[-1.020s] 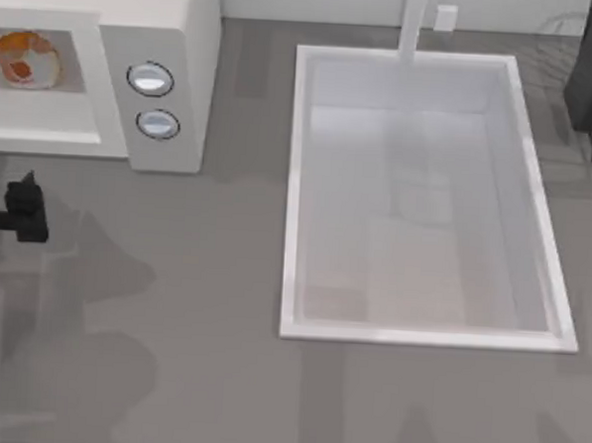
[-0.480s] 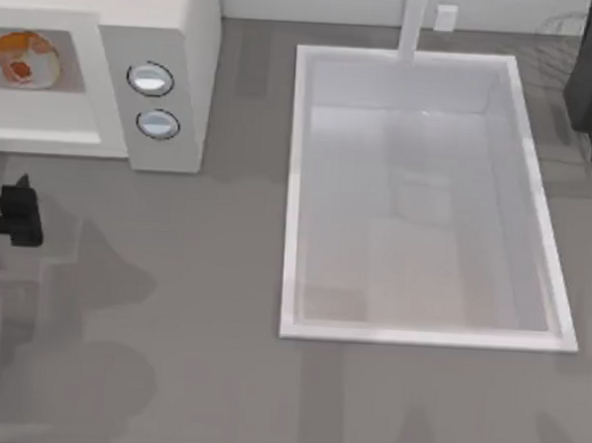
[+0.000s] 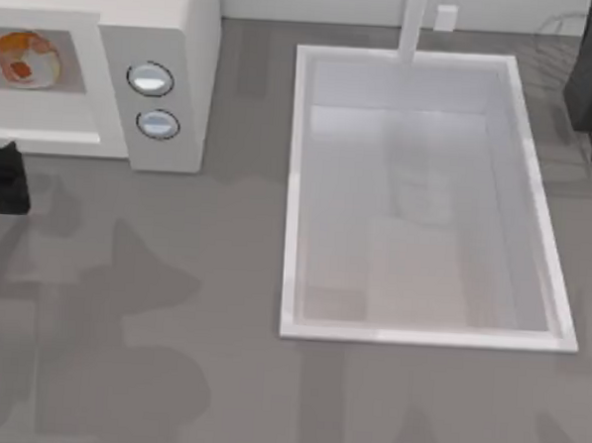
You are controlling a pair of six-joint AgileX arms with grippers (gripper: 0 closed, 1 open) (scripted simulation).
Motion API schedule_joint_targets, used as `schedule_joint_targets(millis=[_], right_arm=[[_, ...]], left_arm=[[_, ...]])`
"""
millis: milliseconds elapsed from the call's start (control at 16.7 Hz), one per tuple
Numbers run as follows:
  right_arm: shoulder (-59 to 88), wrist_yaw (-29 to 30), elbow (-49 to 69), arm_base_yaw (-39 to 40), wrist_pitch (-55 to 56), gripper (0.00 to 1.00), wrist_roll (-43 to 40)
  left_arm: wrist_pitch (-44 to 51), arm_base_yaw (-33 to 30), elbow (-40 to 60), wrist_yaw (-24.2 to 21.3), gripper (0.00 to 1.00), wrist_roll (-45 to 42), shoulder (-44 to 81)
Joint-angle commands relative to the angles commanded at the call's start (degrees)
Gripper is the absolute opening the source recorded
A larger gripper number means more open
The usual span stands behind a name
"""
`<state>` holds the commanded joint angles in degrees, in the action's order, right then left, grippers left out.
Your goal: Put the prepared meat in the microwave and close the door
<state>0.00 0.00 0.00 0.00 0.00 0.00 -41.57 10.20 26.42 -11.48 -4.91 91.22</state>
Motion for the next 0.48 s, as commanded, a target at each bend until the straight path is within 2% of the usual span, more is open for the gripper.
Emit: schedule_joint_targets(millis=[240, 480], right_arm=[[0.0, 0.0, 0.0, 0.0, 0.0, 1.00, 0.0], [0.0, 0.0, 0.0, 0.0, 0.0, 1.00, 0.0]], left_arm=[[10.5, 0.0, 2.3, 0.1, 1.00, 0.0, -7.7], [15.4, 0.0, 3.6, 0.1, 1.00, 0.0, -11.7]])
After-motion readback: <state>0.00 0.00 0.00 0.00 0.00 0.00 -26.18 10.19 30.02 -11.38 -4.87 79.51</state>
